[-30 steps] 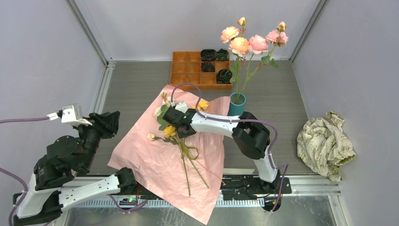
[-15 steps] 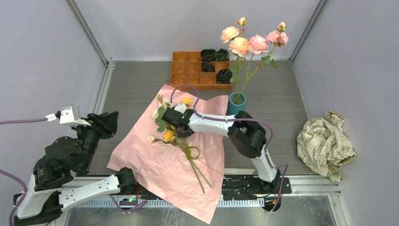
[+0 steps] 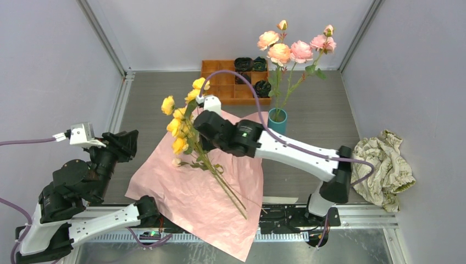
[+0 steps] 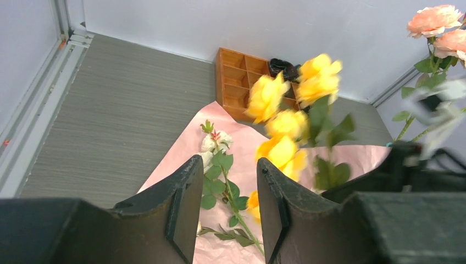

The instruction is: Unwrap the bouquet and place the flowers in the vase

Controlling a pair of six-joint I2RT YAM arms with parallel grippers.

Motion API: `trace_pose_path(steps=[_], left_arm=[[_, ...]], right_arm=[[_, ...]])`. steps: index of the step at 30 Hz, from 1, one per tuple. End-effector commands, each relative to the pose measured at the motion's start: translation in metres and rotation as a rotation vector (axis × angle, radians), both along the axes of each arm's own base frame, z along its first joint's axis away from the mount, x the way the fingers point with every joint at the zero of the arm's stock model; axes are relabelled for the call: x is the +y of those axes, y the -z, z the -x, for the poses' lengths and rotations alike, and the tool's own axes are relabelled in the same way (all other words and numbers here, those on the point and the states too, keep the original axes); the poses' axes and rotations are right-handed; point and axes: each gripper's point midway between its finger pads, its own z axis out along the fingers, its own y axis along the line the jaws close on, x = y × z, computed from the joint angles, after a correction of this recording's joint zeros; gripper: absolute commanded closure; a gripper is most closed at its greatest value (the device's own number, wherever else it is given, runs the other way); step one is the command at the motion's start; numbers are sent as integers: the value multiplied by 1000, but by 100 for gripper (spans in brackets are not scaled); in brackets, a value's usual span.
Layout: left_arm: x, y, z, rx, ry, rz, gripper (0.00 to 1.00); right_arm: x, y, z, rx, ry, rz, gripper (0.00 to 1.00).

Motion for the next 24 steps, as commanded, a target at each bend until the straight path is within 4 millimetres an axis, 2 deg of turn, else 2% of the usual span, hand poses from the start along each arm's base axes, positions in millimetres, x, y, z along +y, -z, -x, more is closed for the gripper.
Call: trace_pose_path(steps=[1,6,10,13,14,18,24], left_arm=[[-2,-10,-2,-18,-7,43,58],[-7,-9,-3,-15,0,43,58],[-10,-9,-5,-11,1,34,58],[-14,-8,-6,-11,2,27,58],[-16,-8,-7,-9,3,23,58],[-21,-8,-10,-7,5,14,58],[-34,-8,-15,-2,15,-8,59]], right_arm=[[-18,-97,0,-174,-3,-166,99],[-47,-191,8,-441,-77,-265,99],[-90,-253,2,-653,-21,-298,99],[-116,-284,-3,-788,18,-277,99],[-137,-308,-6,-906,71,-278,99],[-167,-335,-10,-1063,175,-282,99],[-200,-344,-31,-1187,321,-293,99]])
